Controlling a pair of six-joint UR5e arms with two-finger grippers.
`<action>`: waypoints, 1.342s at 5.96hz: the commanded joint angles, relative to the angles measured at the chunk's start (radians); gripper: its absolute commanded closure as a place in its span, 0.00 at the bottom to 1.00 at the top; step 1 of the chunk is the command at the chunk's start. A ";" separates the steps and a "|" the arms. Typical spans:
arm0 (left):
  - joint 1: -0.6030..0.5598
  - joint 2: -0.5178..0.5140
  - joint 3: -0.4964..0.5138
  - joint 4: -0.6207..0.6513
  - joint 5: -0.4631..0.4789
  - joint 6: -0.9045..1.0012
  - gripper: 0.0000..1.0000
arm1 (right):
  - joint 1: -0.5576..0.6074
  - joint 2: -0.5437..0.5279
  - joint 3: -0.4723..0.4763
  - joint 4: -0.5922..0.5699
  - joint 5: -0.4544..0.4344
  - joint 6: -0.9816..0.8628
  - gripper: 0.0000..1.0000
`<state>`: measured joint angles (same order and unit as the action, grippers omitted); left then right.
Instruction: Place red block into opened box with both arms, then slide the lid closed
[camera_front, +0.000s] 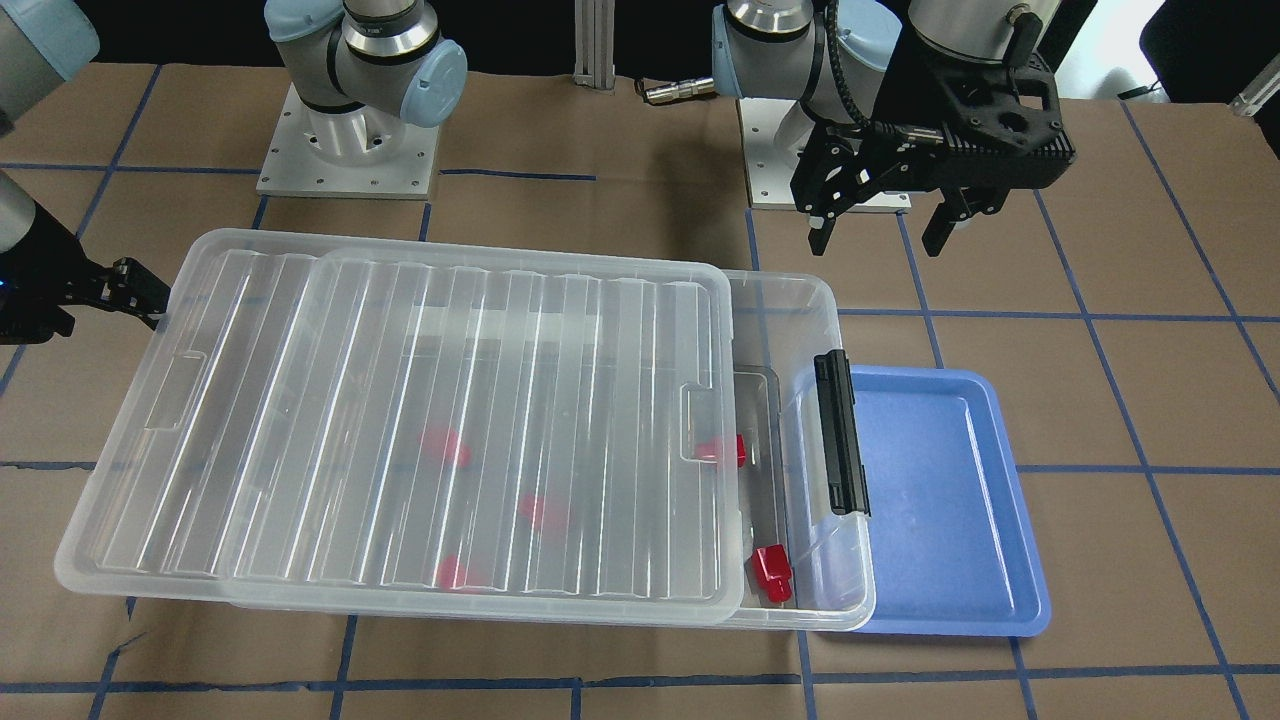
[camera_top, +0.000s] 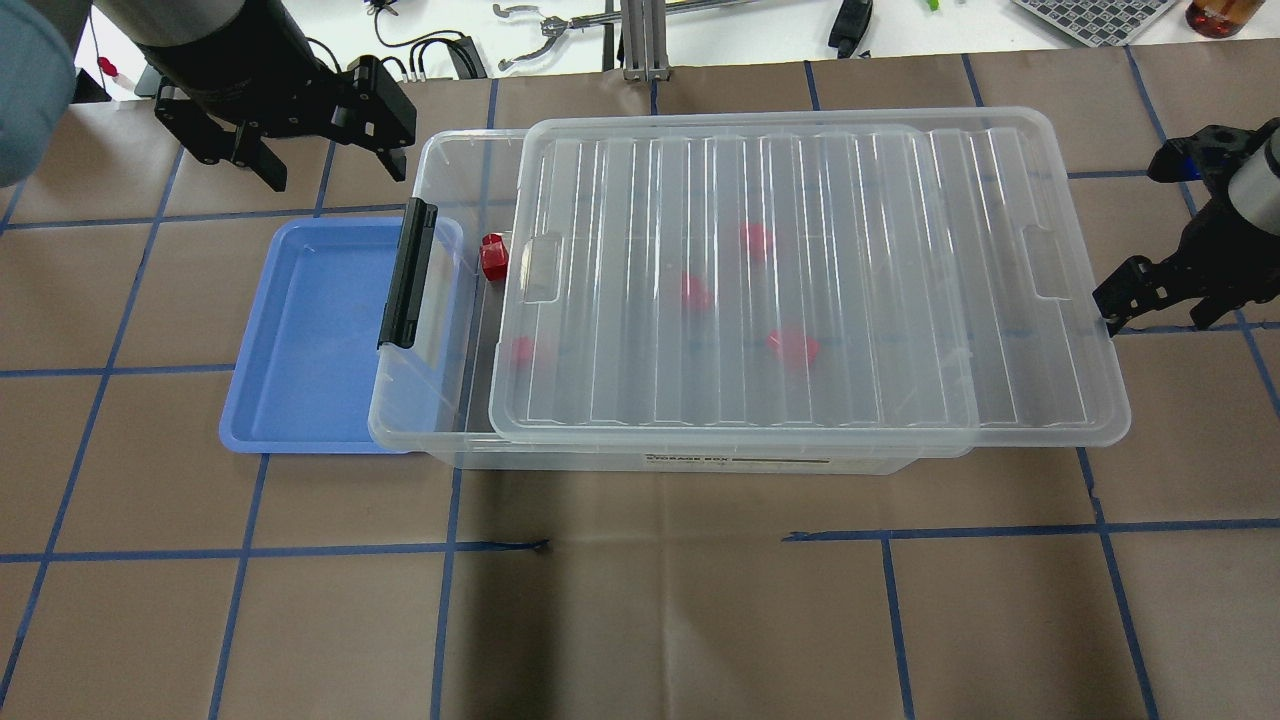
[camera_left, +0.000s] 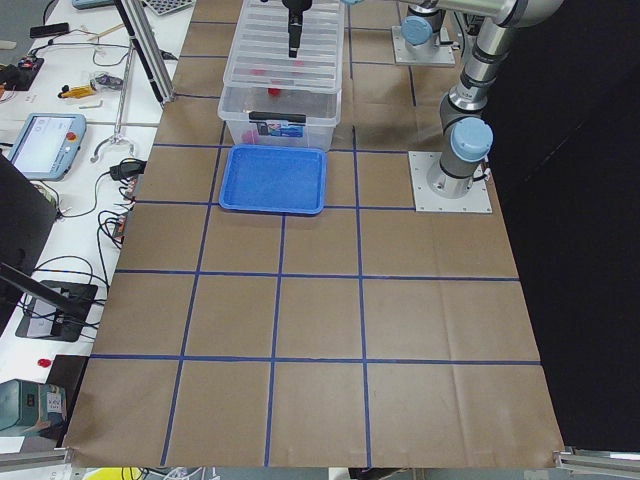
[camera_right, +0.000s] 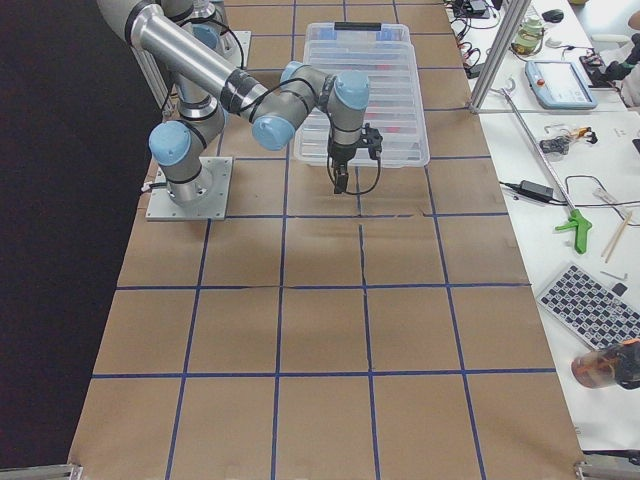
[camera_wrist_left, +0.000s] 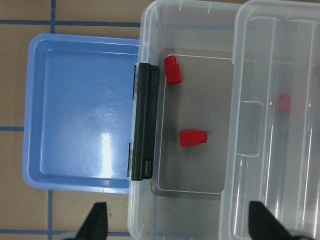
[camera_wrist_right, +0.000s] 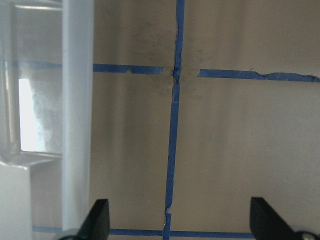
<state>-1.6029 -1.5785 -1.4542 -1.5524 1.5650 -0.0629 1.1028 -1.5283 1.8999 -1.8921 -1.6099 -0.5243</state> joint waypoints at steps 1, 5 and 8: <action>0.000 0.000 0.000 0.000 0.001 0.000 0.01 | 0.017 -0.004 0.011 0.010 0.001 0.001 0.00; 0.001 0.000 0.006 0.000 -0.002 -0.002 0.01 | 0.047 -0.013 0.015 0.018 0.041 0.003 0.00; 0.000 0.002 0.002 0.000 0.000 0.000 0.01 | 0.077 -0.015 0.030 0.018 0.042 0.003 0.00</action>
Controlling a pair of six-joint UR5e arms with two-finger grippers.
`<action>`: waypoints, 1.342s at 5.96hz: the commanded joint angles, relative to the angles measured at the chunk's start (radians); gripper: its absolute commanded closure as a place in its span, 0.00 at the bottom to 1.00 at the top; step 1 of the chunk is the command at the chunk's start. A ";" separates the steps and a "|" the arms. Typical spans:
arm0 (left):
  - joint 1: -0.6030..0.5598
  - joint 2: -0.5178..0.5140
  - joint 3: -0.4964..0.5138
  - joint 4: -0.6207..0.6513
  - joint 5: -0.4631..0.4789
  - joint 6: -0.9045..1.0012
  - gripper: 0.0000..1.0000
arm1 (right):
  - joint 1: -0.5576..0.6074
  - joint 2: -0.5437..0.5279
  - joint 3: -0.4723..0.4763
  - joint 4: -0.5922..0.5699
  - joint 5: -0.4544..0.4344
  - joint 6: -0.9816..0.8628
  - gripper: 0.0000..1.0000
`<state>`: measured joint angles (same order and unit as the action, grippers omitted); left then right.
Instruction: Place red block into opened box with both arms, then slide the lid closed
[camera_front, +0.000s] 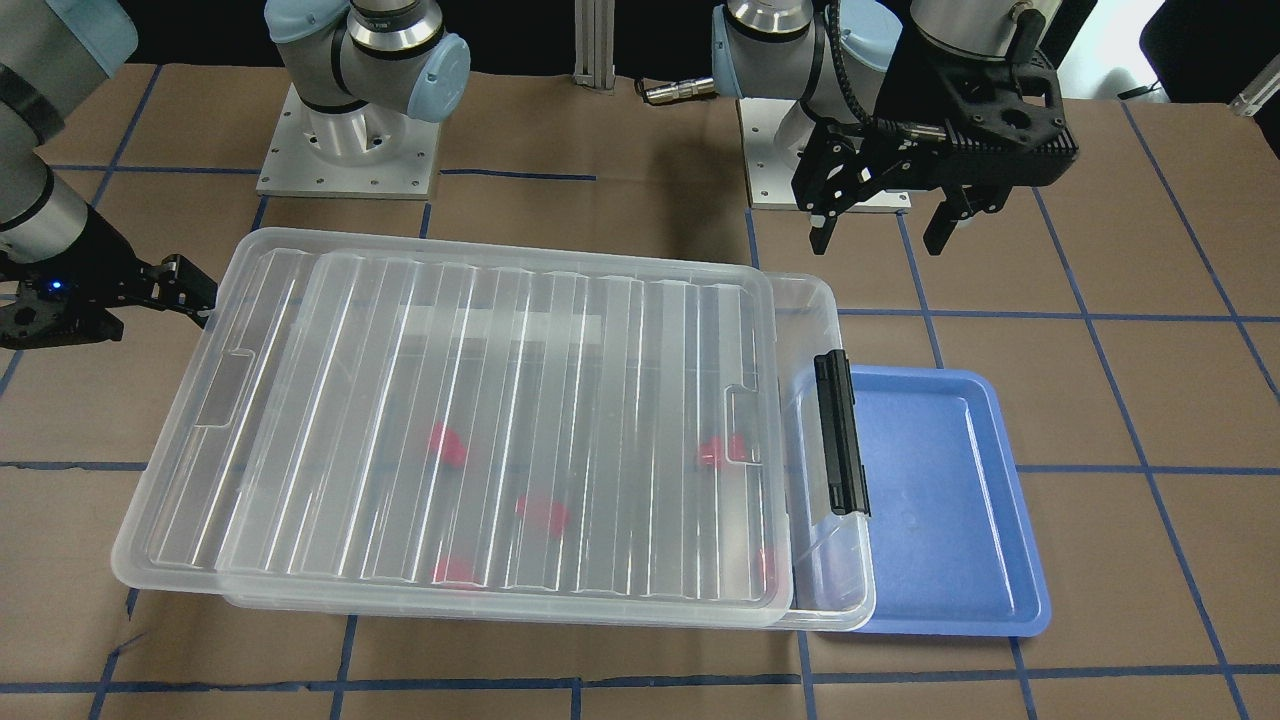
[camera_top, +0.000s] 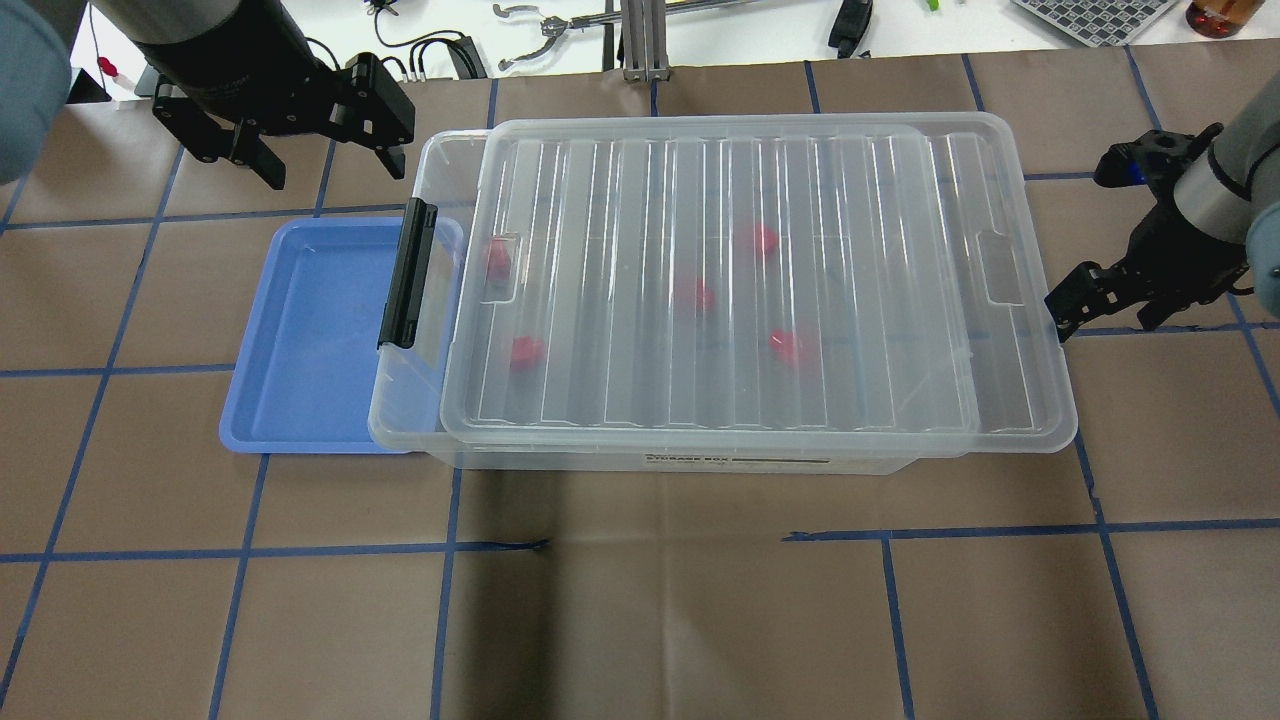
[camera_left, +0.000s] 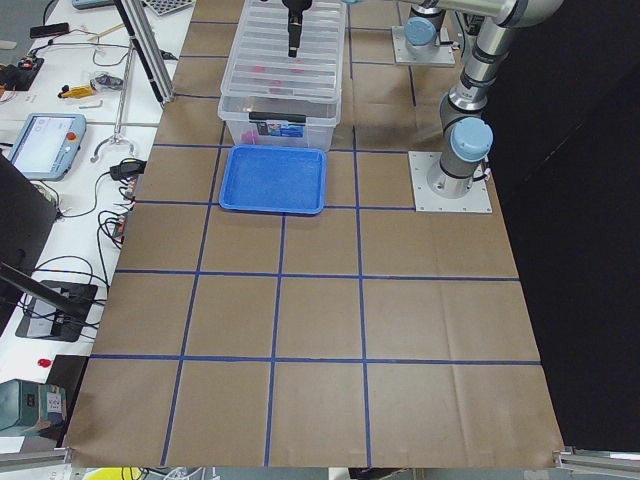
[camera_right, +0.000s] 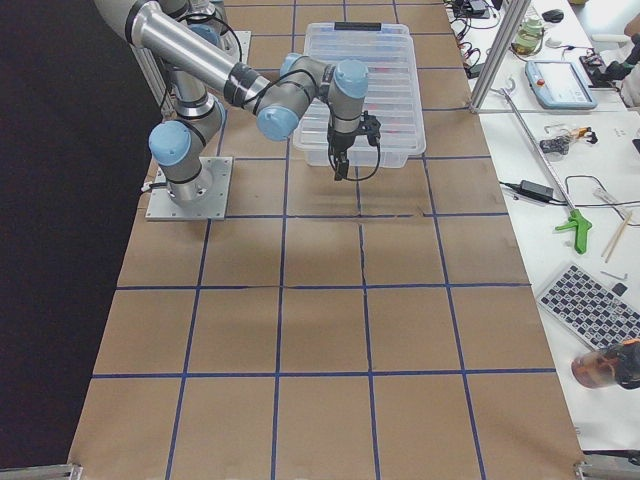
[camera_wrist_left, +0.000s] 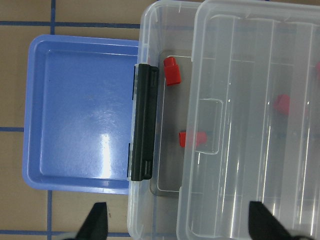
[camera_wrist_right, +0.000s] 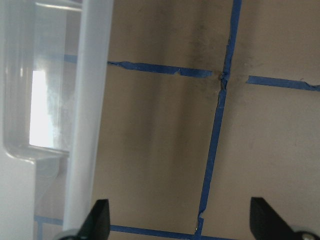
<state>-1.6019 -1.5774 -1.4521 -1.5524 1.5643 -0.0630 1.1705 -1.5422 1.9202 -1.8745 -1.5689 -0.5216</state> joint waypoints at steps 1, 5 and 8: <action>-0.001 -0.001 -0.001 0.000 0.000 0.000 0.01 | 0.023 -0.009 0.016 0.000 0.001 0.000 0.00; 0.000 0.003 0.000 -0.003 0.002 0.000 0.01 | 0.057 -0.009 0.017 0.000 0.032 0.002 0.00; -0.003 -0.001 -0.002 -0.002 0.000 -0.009 0.01 | 0.084 -0.007 0.007 -0.003 0.029 0.003 0.00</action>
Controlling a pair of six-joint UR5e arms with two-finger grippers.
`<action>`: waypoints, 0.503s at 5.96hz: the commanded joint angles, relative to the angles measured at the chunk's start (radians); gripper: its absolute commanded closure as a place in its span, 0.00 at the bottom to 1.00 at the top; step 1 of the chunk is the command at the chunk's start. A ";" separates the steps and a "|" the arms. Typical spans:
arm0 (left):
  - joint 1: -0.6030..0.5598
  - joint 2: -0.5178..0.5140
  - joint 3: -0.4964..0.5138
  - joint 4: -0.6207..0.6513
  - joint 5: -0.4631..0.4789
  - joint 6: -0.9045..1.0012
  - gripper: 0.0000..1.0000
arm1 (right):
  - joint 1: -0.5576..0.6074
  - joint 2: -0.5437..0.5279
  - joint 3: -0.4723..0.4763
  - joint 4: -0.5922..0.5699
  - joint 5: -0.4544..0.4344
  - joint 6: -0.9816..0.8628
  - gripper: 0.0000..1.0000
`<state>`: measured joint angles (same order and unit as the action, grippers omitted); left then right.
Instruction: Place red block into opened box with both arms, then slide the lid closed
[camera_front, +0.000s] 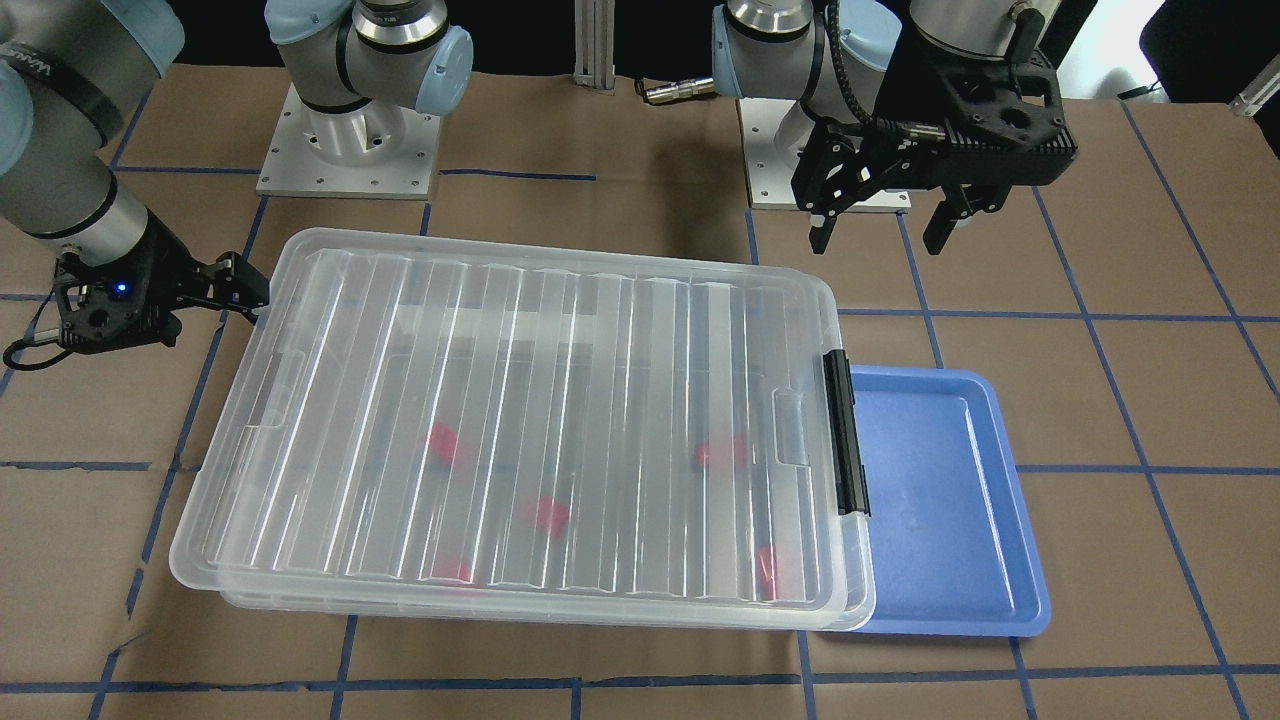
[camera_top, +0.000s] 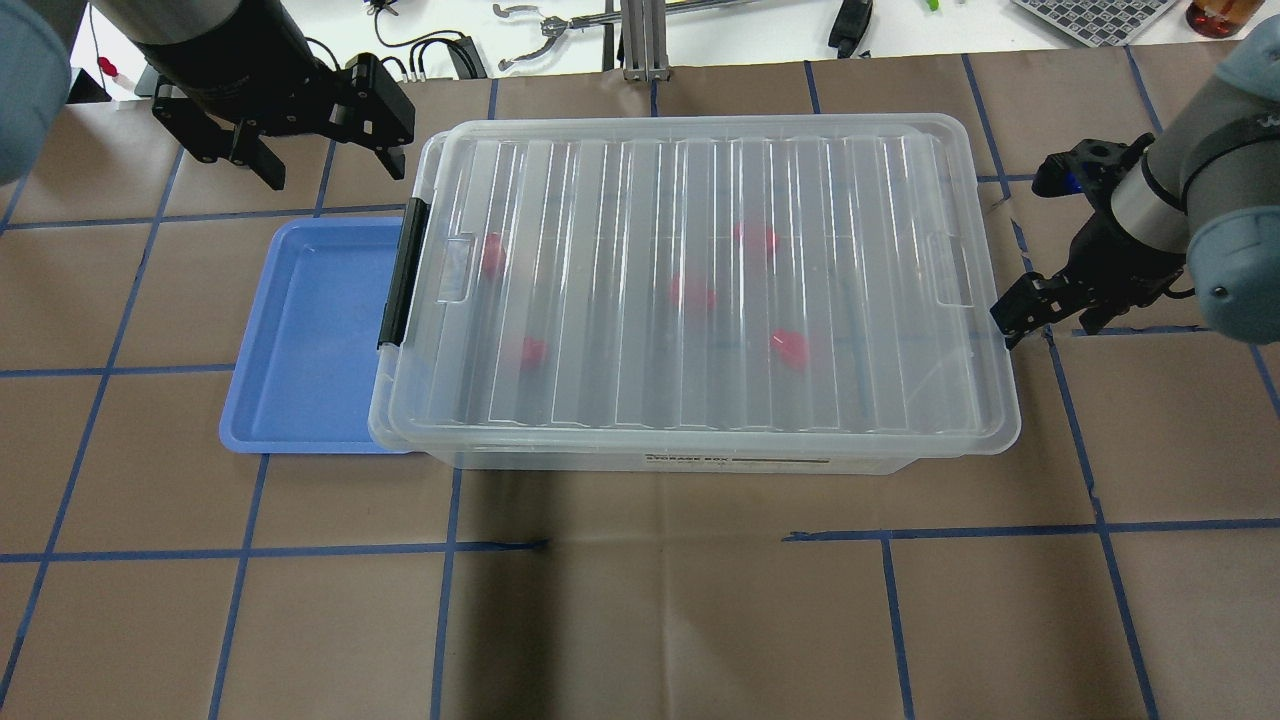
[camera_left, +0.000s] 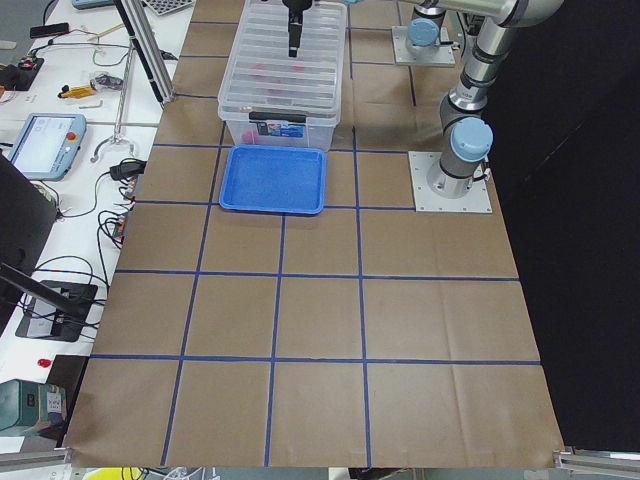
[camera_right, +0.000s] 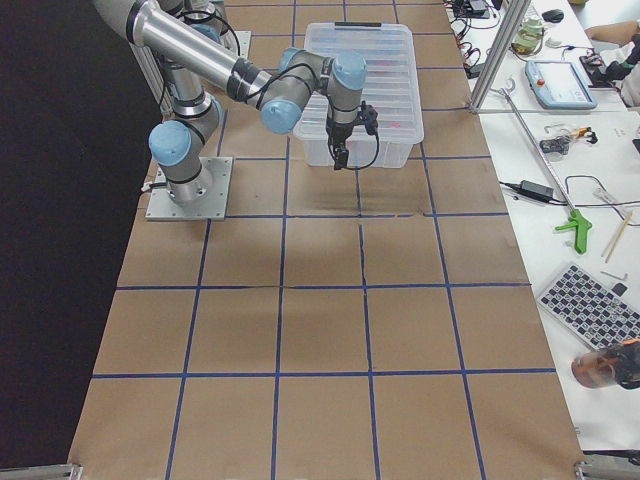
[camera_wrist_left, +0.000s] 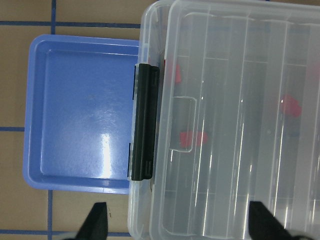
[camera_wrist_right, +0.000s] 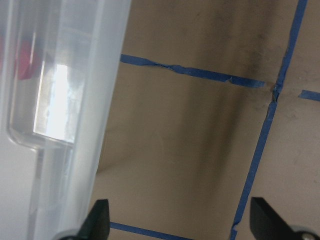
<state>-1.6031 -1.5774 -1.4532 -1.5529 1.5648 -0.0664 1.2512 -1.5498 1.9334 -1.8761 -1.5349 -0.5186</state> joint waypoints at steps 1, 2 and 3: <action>-0.001 -0.001 -0.001 -0.001 0.000 -0.007 0.01 | 0.004 -0.001 -0.028 -0.003 -0.011 0.000 0.00; 0.000 -0.001 0.000 -0.001 -0.002 -0.007 0.02 | 0.004 -0.003 -0.094 0.020 -0.033 0.003 0.00; 0.000 -0.001 0.000 -0.001 -0.002 -0.007 0.01 | 0.007 -0.007 -0.181 0.090 -0.050 0.038 0.00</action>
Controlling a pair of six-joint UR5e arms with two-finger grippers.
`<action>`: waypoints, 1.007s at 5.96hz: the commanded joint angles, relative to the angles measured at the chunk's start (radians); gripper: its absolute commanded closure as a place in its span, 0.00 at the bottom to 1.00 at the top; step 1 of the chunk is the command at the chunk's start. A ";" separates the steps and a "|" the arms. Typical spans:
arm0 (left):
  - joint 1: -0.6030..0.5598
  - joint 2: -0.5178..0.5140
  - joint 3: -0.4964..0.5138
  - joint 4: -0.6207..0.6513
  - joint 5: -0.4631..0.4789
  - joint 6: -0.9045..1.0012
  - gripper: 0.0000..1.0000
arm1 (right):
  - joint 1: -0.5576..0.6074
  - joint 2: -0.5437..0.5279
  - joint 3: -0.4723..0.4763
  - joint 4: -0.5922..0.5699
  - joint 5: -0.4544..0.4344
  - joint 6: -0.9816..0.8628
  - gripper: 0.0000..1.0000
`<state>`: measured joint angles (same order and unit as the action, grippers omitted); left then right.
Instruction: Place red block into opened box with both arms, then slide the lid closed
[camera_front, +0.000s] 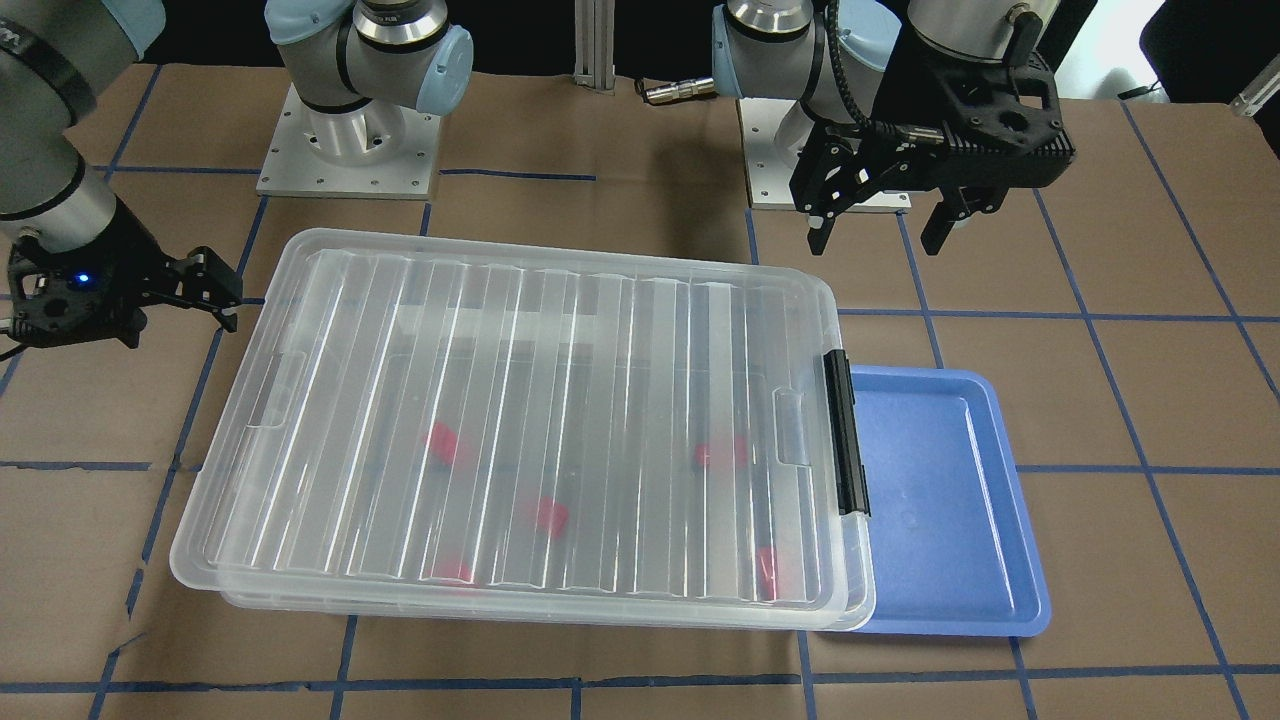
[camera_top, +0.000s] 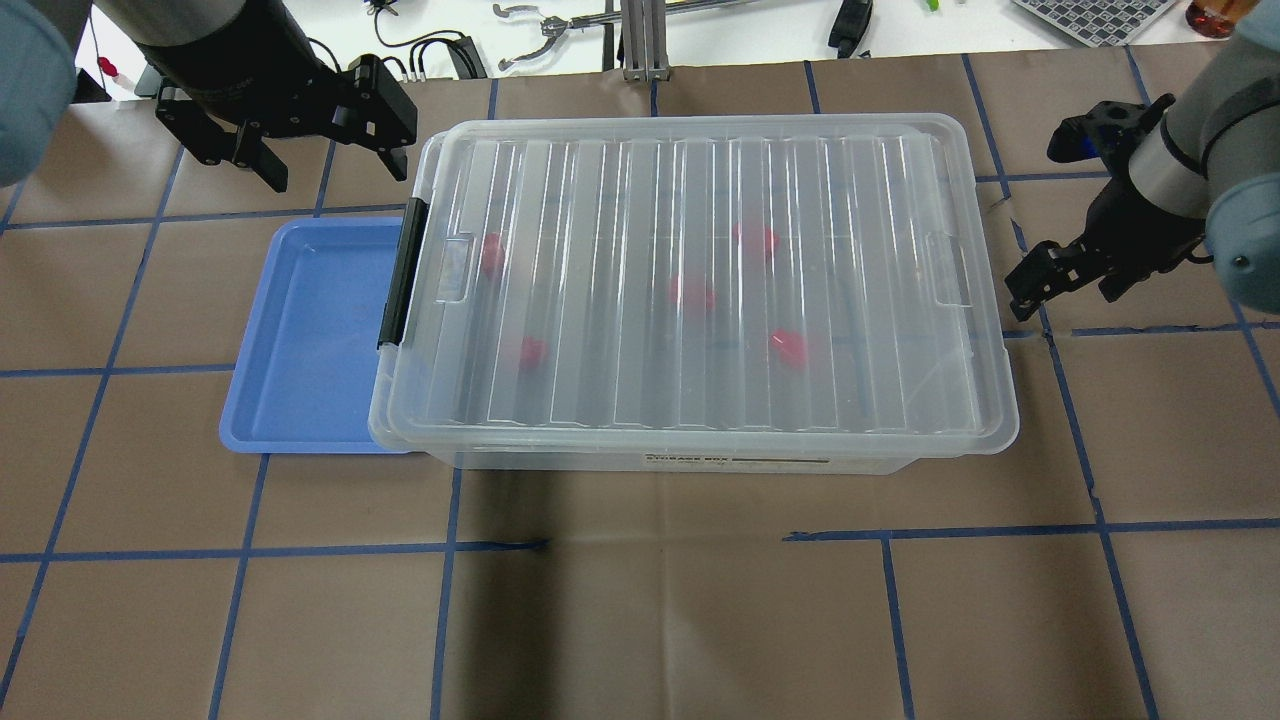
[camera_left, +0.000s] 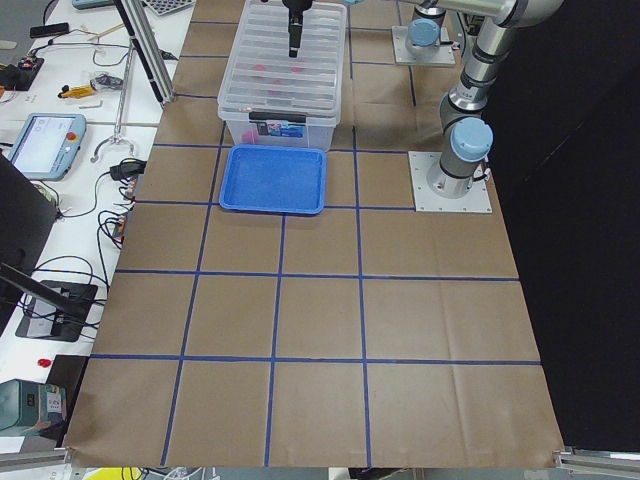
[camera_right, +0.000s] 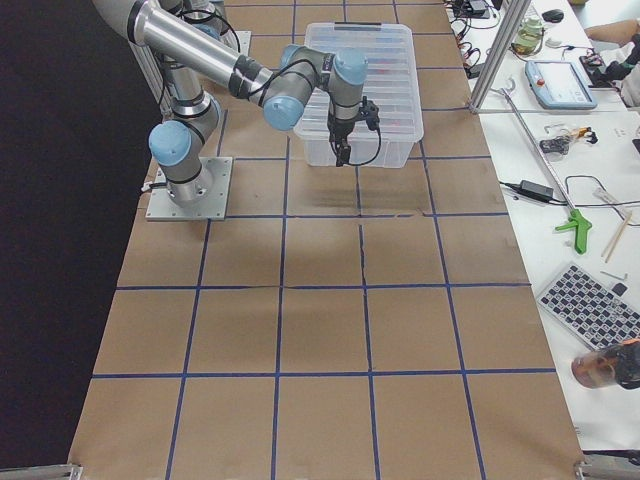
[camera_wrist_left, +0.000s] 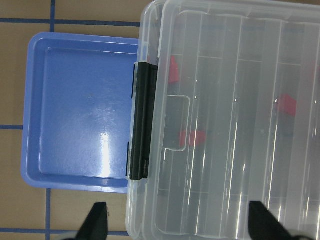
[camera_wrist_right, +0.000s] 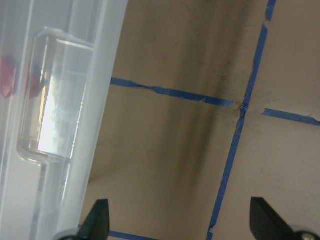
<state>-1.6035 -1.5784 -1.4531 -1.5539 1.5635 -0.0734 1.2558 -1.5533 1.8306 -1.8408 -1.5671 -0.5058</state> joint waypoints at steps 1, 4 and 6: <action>0.000 -0.003 0.000 0.000 0.001 -0.002 0.01 | 0.022 -0.001 -0.153 0.145 -0.008 0.165 0.00; 0.002 -0.009 0.000 0.000 0.001 0.007 0.01 | 0.231 0.012 -0.331 0.323 -0.016 0.563 0.00; 0.004 -0.009 0.002 0.001 0.001 0.009 0.01 | 0.324 0.032 -0.387 0.373 -0.014 0.705 0.00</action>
<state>-1.6004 -1.5878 -1.4515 -1.5528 1.5643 -0.0649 1.5345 -1.5286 1.4673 -1.4908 -1.5819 0.1298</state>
